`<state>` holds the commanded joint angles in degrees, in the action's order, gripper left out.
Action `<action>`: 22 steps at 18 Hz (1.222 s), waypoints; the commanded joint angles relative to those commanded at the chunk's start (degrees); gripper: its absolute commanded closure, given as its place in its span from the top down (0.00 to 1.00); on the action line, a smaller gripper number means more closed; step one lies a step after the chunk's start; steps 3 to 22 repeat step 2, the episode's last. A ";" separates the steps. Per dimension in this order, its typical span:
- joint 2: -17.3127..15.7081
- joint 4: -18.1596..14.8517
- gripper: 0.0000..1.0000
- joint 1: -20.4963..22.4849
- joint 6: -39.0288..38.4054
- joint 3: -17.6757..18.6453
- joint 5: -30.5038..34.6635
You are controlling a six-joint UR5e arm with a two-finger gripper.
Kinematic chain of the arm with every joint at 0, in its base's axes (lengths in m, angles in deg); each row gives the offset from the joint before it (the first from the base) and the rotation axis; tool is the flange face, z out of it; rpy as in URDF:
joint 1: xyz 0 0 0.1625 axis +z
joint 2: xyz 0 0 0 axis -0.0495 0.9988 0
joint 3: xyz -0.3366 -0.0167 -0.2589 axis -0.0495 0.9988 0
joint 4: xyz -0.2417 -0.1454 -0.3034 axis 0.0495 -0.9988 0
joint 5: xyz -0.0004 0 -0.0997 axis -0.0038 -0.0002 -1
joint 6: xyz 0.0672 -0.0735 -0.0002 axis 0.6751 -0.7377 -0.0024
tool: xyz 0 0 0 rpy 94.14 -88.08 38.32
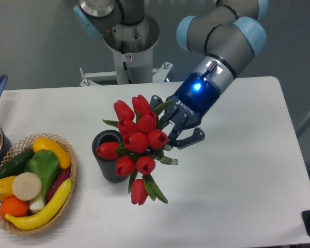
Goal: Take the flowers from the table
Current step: 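Hold the tulips raised above the black vase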
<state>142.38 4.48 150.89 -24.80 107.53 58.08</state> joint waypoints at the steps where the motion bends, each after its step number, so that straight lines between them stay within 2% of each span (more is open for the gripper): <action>1: -0.17 0.00 0.34 0.09 0.00 0.00 0.00; 22: -0.18 0.00 0.34 0.09 0.00 0.00 0.00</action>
